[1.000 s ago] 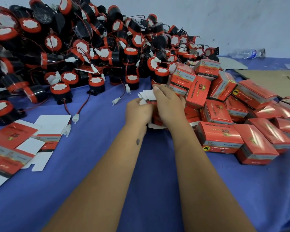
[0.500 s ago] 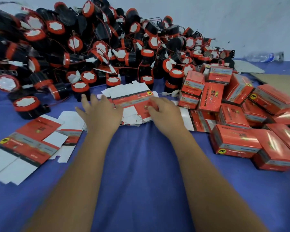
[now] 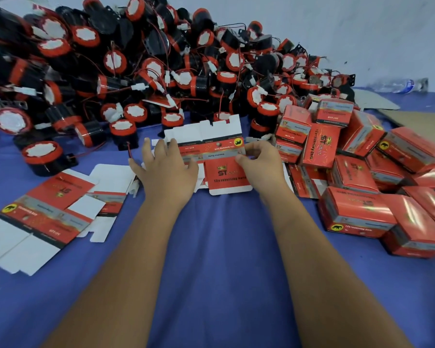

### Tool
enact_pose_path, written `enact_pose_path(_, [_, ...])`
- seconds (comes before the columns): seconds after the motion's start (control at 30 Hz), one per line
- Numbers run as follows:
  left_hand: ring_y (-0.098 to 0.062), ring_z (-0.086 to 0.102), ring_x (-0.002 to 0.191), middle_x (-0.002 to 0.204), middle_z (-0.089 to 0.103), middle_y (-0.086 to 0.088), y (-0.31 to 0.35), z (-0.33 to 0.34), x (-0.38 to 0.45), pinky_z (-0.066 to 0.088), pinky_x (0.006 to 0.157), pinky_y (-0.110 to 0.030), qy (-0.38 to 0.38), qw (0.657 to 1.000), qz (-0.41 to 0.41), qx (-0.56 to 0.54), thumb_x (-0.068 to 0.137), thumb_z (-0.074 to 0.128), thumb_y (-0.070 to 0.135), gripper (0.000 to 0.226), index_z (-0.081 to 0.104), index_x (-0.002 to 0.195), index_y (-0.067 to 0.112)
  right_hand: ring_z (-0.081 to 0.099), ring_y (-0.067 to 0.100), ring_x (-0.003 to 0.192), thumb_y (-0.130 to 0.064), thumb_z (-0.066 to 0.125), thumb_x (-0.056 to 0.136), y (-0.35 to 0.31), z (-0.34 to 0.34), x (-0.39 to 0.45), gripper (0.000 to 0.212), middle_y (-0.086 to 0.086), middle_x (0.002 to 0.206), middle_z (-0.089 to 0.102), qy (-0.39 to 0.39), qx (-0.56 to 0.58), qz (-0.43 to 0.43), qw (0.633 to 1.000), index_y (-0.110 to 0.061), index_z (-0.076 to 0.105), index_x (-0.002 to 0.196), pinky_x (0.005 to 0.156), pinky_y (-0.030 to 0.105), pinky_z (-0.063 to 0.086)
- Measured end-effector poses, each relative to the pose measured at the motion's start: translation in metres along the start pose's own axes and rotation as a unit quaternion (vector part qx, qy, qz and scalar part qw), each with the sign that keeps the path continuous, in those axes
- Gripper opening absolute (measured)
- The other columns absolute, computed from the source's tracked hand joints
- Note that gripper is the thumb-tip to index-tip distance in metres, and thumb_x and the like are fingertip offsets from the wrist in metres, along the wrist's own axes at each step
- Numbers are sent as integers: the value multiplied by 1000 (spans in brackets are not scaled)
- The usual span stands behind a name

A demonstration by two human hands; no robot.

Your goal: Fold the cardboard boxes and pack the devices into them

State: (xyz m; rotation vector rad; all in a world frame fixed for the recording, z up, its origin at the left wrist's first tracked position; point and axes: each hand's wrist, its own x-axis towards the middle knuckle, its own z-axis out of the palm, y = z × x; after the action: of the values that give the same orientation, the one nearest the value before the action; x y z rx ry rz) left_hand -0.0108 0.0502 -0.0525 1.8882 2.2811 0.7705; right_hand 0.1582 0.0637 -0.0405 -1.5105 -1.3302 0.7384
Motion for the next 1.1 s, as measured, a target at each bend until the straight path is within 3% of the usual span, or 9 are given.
enact_pose_path(0.13, [-27, 8, 152, 153, 43, -4, 3, -7, 0, -1, 120, -58, 93, 988, 39, -114, 97, 55, 28, 55, 40, 149, 18, 56, 16, 88, -2, 55, 96, -5, -5, -1, 20, 0, 92, 61, 6, 167, 2, 986, -19, 50, 88, 75, 29, 51])
enact_pose_path(0.2, [-18, 27, 145, 137, 58, 2, 3, -12, 0, 13, 121, -46, 171, 965, 94, -173, 96, 56, 22, 46, 51, 141, 17, 55, 18, 86, 3, 52, 96, -10, -7, -2, 23, 2, 84, 60, 1, 217, -28, 976, -18, 46, 86, 80, 34, 51])
enact_pose_path(0.3, [7, 46, 124, 128, 59, 16, 12, -17, -6, 36, 107, -17, 111, 894, 127, -416, 96, 55, 13, 53, 42, 147, 21, 60, 20, 92, 9, 46, 95, -17, -5, -7, 26, 11, 93, 65, -11, 209, -96, 973, -17, 47, 93, 88, 34, 51])
enact_pose_path(0.4, [-4, 47, 132, 146, 50, 9, 20, -21, -10, 43, 111, -34, 82, 831, 87, -543, 98, 54, 16, 62, 29, 154, 25, 62, 23, 107, 14, 39, 93, -22, 4, -13, 36, 14, 112, 66, -11, 191, -161, 968, -17, 52, 106, 96, 32, 50])
enact_pose_path(0.5, [-10, 54, 125, 137, 56, 4, 23, -26, -13, 50, 104, -36, 128, 797, 57, -588, 95, 54, 29, 44, 44, 137, 36, 60, 7, 96, 12, 36, 95, -24, 11, -20, 36, -2, 101, 64, 19, 174, -206, 963, -18, 51, 107, 87, 19, 49])
enact_pose_path(0.6, [-18, 58, 117, 123, 60, 4, 24, -29, -16, 51, 101, -44, 165, 785, 49, -595, 94, 55, 30, 27, 52, 121, 32, 57, 1, 89, 8, 35, 97, -27, 18, -25, 35, -4, 98, 61, 52, 142, -250, 956, -23, 47, 107, 80, 15, 47])
enact_pose_path(0.77, [1, 58, 88, 89, 60, 24, 22, -26, -16, 51, 82, -22, 147, 771, 51, -618, 98, 53, 31, 4, 55, 98, 27, 55, 2, 83, 12, 40, 86, -32, 19, -36, 32, 0, 94, 62, 36, 194, -237, 951, -10, 55, 104, 75, 12, 45])
enact_pose_path(0.93, [-13, 39, 70, 72, 43, 3, 23, -30, -15, 40, 68, -30, 163, 760, 43, -628, 93, 59, 41, 26, 45, 77, 25, 59, 9, 94, -8, 48, 84, -34, 17, -42, 27, 11, 104, 64, -36, 305, -203, 930, -1, 60, 106, 80, 20, 49])
enact_pose_path(1.1, [-18, 56, 104, 110, 58, -7, 20, -33, -10, 49, 101, -38, 164, 735, 56, -655, 97, 57, 26, 22, 54, 113, 11, 61, 11, 107, -14, 51, 87, -34, 25, -46, 46, 8, 117, 62, -75, 316, -198, 925, 6, 53, 128, 91, 26, 50])
